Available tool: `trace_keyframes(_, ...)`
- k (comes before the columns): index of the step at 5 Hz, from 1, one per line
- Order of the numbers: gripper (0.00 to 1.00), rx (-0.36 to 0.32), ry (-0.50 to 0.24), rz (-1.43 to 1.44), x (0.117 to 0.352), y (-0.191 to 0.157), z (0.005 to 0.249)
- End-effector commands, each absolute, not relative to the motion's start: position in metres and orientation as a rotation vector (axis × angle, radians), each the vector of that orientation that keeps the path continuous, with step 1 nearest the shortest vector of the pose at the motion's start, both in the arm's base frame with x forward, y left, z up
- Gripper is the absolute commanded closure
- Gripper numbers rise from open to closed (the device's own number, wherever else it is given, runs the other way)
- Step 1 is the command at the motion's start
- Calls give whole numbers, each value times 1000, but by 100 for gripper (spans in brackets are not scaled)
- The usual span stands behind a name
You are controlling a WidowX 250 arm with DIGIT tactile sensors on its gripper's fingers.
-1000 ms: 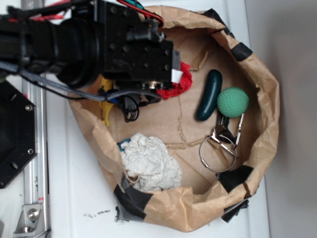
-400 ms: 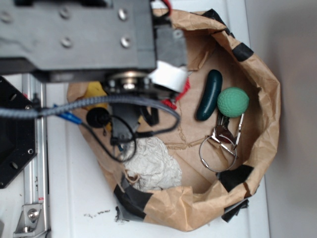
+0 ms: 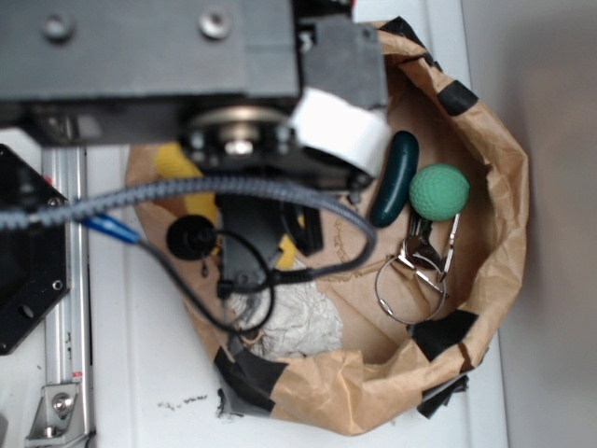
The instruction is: Grab the yellow cloth.
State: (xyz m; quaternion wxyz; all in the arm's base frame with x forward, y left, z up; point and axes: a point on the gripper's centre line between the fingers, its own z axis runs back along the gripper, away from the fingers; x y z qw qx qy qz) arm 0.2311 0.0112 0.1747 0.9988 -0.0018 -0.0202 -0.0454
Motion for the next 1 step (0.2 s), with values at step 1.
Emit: trace_keyframes(1,100,-97,-83,26,239,38,169)
